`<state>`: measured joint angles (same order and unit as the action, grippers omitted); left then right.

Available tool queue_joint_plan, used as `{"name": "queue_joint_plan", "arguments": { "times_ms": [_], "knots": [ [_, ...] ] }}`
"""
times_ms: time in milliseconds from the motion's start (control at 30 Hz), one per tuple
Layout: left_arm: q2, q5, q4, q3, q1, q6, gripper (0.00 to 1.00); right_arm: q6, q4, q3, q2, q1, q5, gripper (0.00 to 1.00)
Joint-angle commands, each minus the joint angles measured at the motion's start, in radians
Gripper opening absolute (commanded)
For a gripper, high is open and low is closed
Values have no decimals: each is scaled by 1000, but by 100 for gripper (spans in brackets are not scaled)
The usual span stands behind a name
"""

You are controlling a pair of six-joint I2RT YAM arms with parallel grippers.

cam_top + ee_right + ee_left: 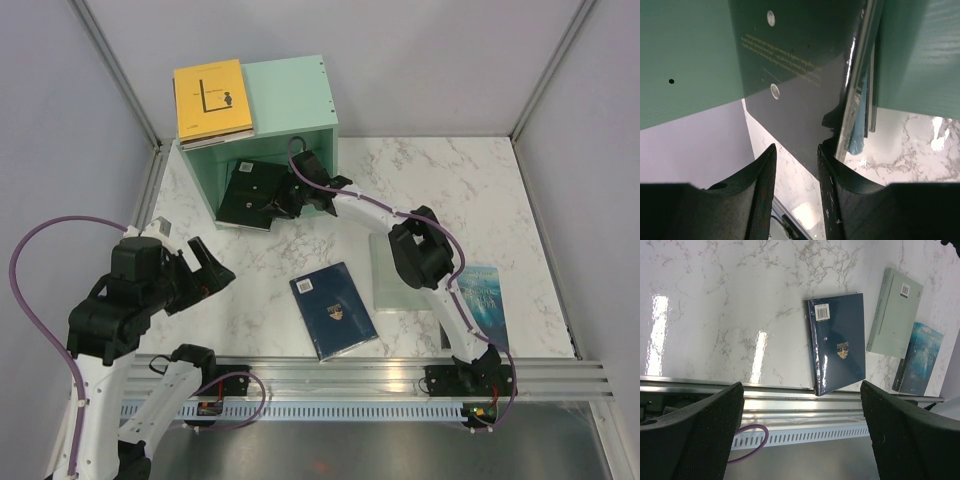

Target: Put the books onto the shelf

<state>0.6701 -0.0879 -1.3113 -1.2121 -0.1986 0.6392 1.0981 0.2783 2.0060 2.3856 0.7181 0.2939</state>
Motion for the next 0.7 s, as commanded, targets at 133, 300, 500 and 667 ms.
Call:
{"name": "queue_joint_plan", "arguments": {
  "times_ms": [133, 300, 500, 667],
  "knots": [
    [11, 4, -2, -15, -1, -10, 100, 17, 35, 77, 49, -6, -42, 42],
    [19, 14, -5, -17, -1, -18, 100, -21, -46, 13, -38, -22, -54, 43],
    [39, 10, 9, -9, -1, -27, 100, -24, -96, -111, -158, -55, -159, 42],
    [57, 10, 14, 0, -1, -30, 100, 9, -85, -116, -149, -69, -228, 33]
  ]
}}
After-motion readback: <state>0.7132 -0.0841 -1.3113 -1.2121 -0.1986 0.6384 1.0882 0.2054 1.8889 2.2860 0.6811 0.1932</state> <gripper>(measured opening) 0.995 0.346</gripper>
